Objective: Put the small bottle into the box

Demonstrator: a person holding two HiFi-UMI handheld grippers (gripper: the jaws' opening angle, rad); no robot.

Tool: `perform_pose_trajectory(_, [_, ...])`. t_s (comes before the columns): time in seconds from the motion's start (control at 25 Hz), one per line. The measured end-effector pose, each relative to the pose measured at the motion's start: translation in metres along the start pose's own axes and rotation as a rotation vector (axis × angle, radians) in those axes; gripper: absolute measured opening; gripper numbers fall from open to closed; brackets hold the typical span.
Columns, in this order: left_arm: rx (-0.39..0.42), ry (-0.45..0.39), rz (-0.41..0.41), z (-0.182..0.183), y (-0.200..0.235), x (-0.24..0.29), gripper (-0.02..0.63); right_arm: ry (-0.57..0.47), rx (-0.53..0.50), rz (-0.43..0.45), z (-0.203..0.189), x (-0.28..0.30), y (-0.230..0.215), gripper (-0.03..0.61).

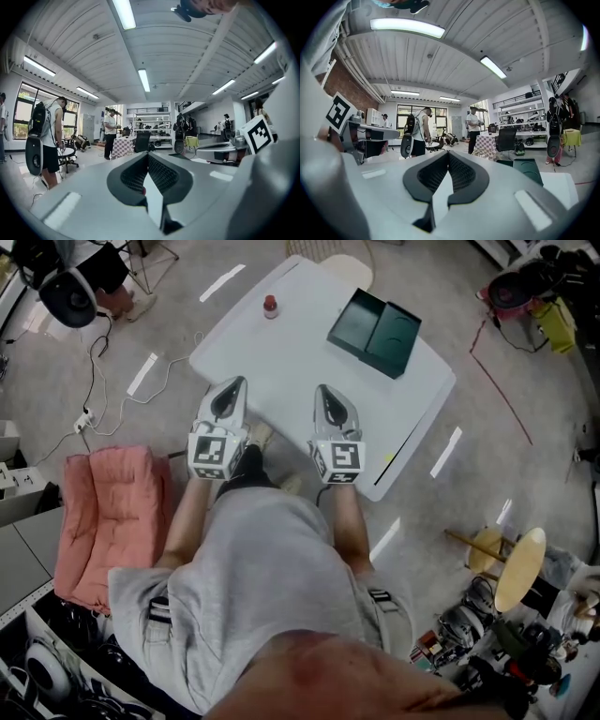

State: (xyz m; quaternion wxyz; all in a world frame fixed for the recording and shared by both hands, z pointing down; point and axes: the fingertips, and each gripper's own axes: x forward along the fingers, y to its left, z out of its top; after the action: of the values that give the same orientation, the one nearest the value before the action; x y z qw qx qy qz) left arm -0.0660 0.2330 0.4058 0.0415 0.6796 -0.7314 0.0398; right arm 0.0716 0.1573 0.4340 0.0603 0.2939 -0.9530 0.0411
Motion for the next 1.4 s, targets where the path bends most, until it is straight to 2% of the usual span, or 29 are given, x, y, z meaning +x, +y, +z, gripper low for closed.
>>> perform_pose_trajectory(0.64, [0.007,0.036,-0.074,0.008,0.066,0.136,0.012,0.028,0.051,-0.064,0.016,0.118,-0.056,0.003])
perform_pose_trajectory(0.92, [-0.013,0.048,-0.105,0.004,0.096,0.182,0.012,0.066,0.058,-0.090,0.014,0.161,-0.063,0.003])
perform_pose_trajectory(1.24, [0.007,0.085,-0.174,-0.020,0.116,0.228,0.012,0.128,0.055,-0.146,0.004,0.205,-0.073,0.003])
perform_pose_trajectory(1.4, [-0.019,0.125,-0.214,-0.040,0.120,0.247,0.012,0.169,0.064,-0.184,-0.007,0.215,-0.080,0.003])
